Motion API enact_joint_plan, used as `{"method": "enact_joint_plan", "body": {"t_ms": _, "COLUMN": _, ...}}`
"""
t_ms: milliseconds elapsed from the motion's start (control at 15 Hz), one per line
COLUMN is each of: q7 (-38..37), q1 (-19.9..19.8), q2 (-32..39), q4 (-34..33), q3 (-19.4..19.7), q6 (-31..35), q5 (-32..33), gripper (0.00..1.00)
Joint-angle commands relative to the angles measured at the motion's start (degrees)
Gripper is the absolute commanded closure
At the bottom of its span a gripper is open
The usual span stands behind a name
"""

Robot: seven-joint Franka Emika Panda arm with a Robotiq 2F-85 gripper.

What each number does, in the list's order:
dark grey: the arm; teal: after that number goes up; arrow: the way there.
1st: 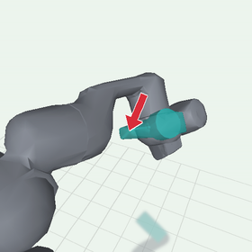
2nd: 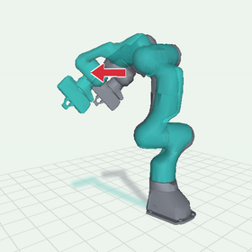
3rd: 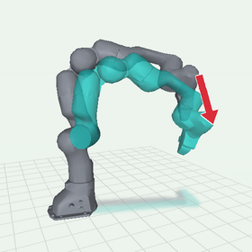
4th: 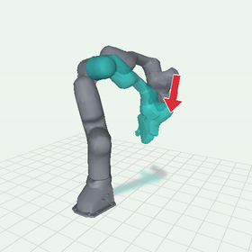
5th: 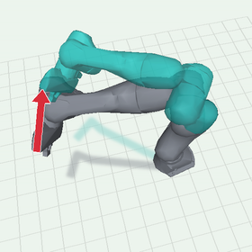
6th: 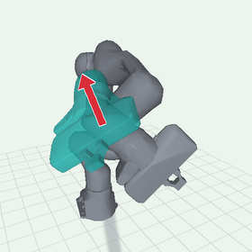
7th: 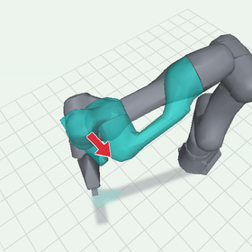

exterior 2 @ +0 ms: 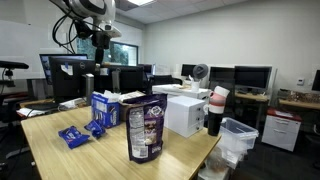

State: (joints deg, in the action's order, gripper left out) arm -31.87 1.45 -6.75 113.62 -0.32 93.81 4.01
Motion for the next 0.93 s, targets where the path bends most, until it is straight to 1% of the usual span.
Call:
{"method": "enact_joint_plan", "body": {"t_ms": 0, "q7": 1.8, "q1": -0.8, "q2": -1.1, "q4": 1.1, "q3": -0.3, "q6": -0.8, "q5": -1.8, "gripper": 0.21}}
{"method": "enact_joint_plan", "body": {"t_ms": 133, "q7": 1.8, "q1": -0.6, "q2": -0.8, "q4": 1.1, "q3": -0.6, "q6": -0.6, "q5": -1.7, "gripper": 0.1}}
{"method": "enact_joint_plan", "body": {"t_ms": 200, "q7": 1.7, "q1": -0.4, "q2": -0.9, "q4": 1.2, "q3": -0.8, "q6": -0.4, "q5": -1.6, "gripper": 0.07}}
{"method": "enact_joint_plan", "body": {"t_ms": 400, "q7": 1.7, "q1": -0.1, "q2": -0.9, "q4": 1.7, "q3": -1.4, "q6": -0.2, "q5": -1.6, "gripper": 0.01}}
{"method": "enact_joint_plan", "body": {"t_ms": 867, "q7": 1.8, "q1": 0.7, "q2": -0.6, "q4": 2.8, "q3": -3.1, "q6": 1.1, "q5": -1.7, "gripper": 0.0}}
